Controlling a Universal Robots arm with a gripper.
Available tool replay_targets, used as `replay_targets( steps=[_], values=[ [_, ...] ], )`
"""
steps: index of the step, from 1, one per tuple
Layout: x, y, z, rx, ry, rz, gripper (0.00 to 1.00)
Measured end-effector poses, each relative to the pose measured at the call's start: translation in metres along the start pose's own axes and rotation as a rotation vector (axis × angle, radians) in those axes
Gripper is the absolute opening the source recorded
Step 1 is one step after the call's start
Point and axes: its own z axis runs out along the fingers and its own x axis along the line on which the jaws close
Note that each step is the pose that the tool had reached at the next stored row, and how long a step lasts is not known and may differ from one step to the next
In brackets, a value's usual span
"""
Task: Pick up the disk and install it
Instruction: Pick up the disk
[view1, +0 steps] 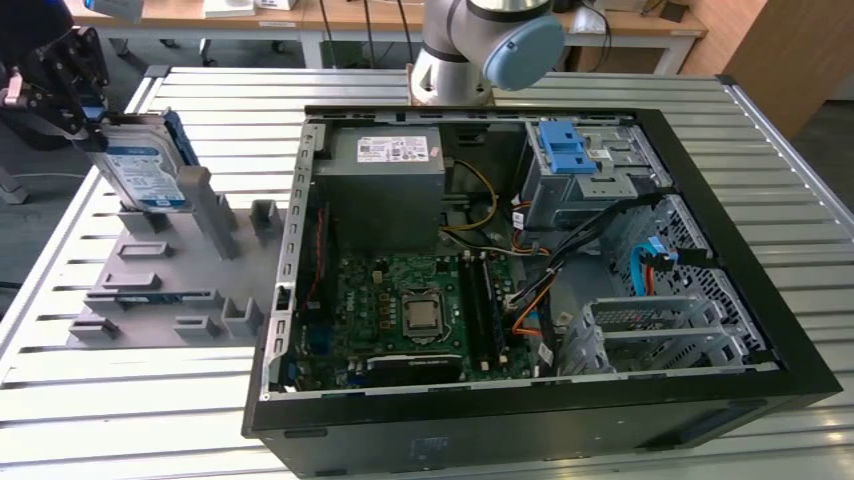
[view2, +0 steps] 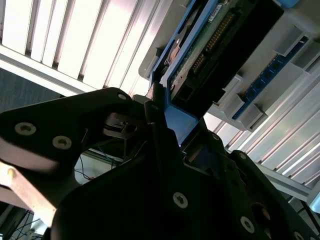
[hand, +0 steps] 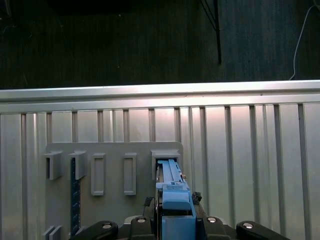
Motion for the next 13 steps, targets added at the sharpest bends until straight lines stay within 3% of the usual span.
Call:
replay_targets(
  steps=[13],
  values=[
    [-0.0001,0.0001,-0.0041,-0.0003,0.0002,0.0,0.37]
  ],
)
